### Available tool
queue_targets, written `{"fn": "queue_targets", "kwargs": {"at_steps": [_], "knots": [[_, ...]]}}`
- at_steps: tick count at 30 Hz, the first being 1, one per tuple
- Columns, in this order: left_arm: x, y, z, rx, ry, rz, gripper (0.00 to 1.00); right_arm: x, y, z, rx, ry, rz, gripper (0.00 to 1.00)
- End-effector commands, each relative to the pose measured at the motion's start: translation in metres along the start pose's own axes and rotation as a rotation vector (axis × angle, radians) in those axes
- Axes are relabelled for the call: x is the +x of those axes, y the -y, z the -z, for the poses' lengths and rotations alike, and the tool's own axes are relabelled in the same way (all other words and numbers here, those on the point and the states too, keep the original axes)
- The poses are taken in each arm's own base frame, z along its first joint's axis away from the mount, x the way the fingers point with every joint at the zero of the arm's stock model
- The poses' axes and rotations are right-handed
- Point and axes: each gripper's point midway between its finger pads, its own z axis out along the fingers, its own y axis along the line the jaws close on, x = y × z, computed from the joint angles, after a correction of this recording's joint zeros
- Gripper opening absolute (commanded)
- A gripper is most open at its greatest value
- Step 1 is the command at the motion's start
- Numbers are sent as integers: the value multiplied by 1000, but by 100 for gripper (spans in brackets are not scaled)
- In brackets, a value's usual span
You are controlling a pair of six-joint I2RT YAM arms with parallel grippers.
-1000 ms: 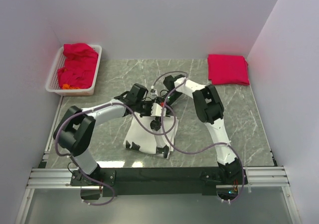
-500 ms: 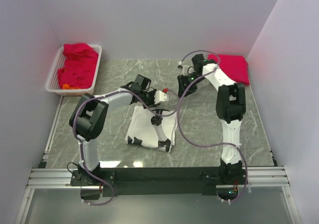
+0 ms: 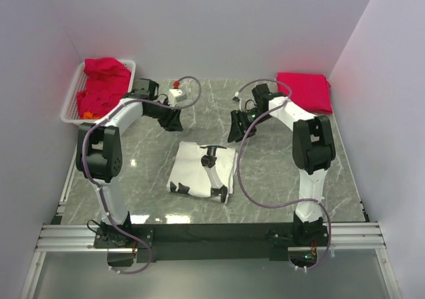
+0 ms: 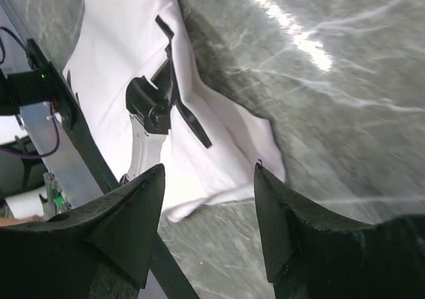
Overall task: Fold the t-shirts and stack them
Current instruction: Fold the tshirt
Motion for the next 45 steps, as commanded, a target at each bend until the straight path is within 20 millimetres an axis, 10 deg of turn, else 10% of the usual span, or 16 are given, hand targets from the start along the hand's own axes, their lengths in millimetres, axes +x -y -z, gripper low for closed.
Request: {"fn": "queue_targets", "kwargs": {"at_steps": [1,20,35,45], "knots": [[14,27,12,111,2,218,48,-1,-15,-16,-41,-2,63,63],[49,22,-13,157,-51,392,47,29,1,-32,48,-86,90,64],[25,31,-6,204,30,370,1,37,-11,-15,37,-122,113,0],[33,4,-20,110,19,381,1,64,27,-18,129,-187,48,0]]}}
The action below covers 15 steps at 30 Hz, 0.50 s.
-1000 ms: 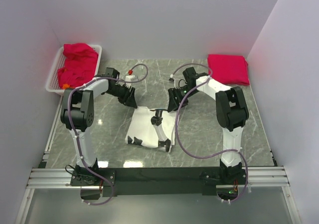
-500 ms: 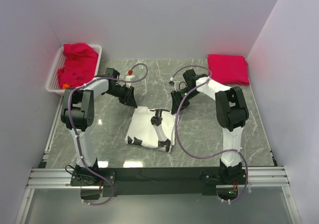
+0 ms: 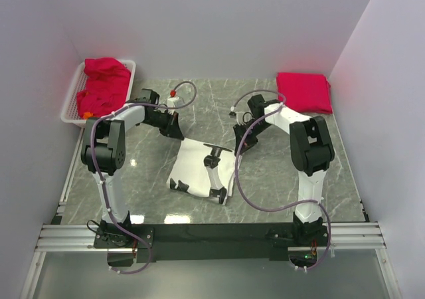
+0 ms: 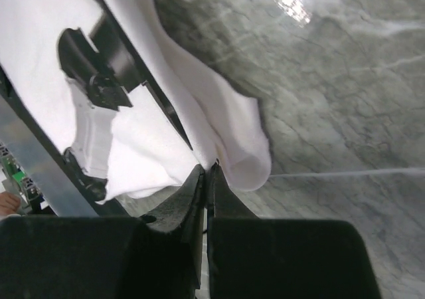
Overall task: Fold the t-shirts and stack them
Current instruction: Fold the tshirt
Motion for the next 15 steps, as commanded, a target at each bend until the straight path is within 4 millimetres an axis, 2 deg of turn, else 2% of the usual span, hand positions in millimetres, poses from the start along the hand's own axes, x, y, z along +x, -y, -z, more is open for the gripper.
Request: {"fn": "queue_targets", "kwargs": {"at_steps": [1,4,8,9,12,13,15], "knots": [[-18,-15,-3,-49,39,-27,1,12,17,-4,57,-37,-15,0],[-20,-25,-8,-74,49,-6,1,20,25,-6,87,-51,-18,0],[-26,-32,-15,-93,55,6,1,18,37,-10,140,-48,-33,0],[-29,-34,-17,-98,55,3,1,18,45,-12,166,-56,-41,0],[-28,-42,-24,-115,46,49,1,3,60,-14,218,-49,-48,0],[-26,-45,-26,-118,40,65,1,-13,64,-9,246,-26,-29,0],[-27,-48,-26,-140,49,87,1,-23,75,-10,277,-29,-29,0]]}}
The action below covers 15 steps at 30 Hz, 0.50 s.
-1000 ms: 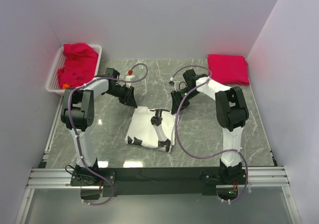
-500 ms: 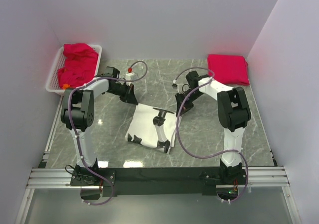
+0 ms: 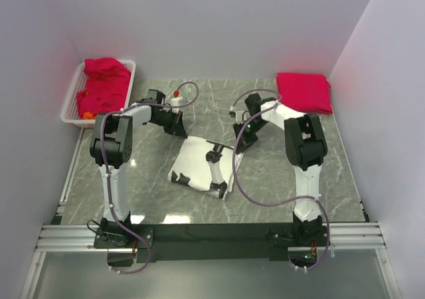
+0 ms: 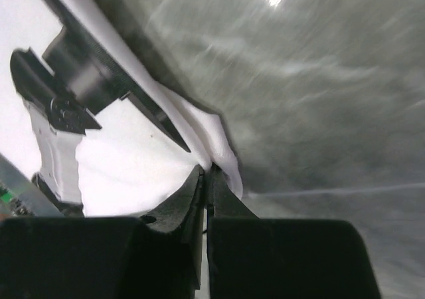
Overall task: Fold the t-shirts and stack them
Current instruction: Fold the tshirt
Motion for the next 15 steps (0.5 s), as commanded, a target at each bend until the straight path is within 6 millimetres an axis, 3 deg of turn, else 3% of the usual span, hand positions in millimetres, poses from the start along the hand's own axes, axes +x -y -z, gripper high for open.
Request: {"fn": "queue_targets", "kwargs": {"at_steps": [1,3,4,9,10,12,13,14,15], "knots": [[-25,-12,6,-81,61,-12,1,-42,45,5,196,57,37,0],[-27,-14,8,-100,72,-5,1,-52,55,3,225,59,42,0],[-29,-15,9,-112,76,-6,1,-69,57,12,251,94,59,0],[-43,-21,10,-129,104,19,1,-98,74,28,349,151,76,0],[-49,-19,13,-122,121,16,8,-106,74,34,370,173,85,2],[-55,-19,22,-134,157,22,23,-116,77,55,433,219,96,24],[-69,-10,39,-143,207,-9,33,-121,73,64,442,242,100,47],[-81,-5,49,-134,263,-36,38,-124,67,73,437,267,96,52],[-79,-2,59,-128,284,-35,42,-131,45,92,385,331,120,55]]}}
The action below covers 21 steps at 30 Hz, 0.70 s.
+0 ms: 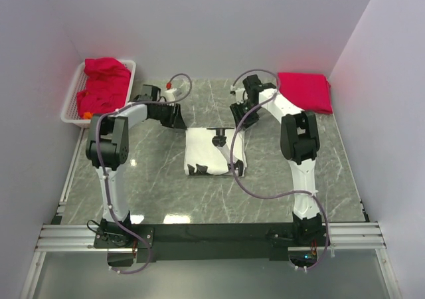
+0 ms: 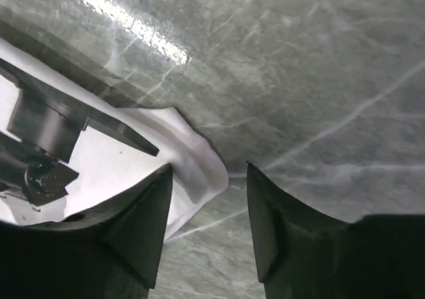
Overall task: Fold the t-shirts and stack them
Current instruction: Fold the tshirt
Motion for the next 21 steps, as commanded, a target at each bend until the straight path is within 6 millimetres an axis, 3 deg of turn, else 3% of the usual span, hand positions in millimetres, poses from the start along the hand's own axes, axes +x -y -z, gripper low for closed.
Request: {"fn": "queue_targets", "kwargs": {"at_steps": [1,2,3,4,6,7,8,10,11,13,14,17,21], "knots": [[-63,28,59,-6,220,-105,49,-39,0,62,33,186,12,57],[-63,39,64,29,221,-111,49,-41,-12,72,-6,219,-4,57],[-65,49,70,59,225,-119,47,-52,-26,96,-49,301,8,58],[-68,61,75,89,229,-85,44,-43,-47,96,-154,299,-1,61],[-58,87,72,212,199,2,41,-42,-74,111,-287,342,-40,61],[-54,94,67,236,181,43,37,-28,-96,106,-423,310,-65,60],[-45,110,58,297,146,113,36,-30,-108,106,-487,317,-113,59],[-32,113,40,300,113,192,32,-13,-123,91,-586,265,-172,53],[-19,119,29,311,83,248,28,-12,-126,81,-600,259,-170,51],[-21,119,15,327,115,285,23,-5,-130,69,-652,219,-208,44],[-14,116,9,327,112,311,21,-3,-126,53,-663,199,-226,42],[-12,97,-11,312,108,356,17,1,-113,24,-665,165,-281,38],[10,62,-40,253,62,428,11,7,-89,-6,-617,147,-336,38]]}}
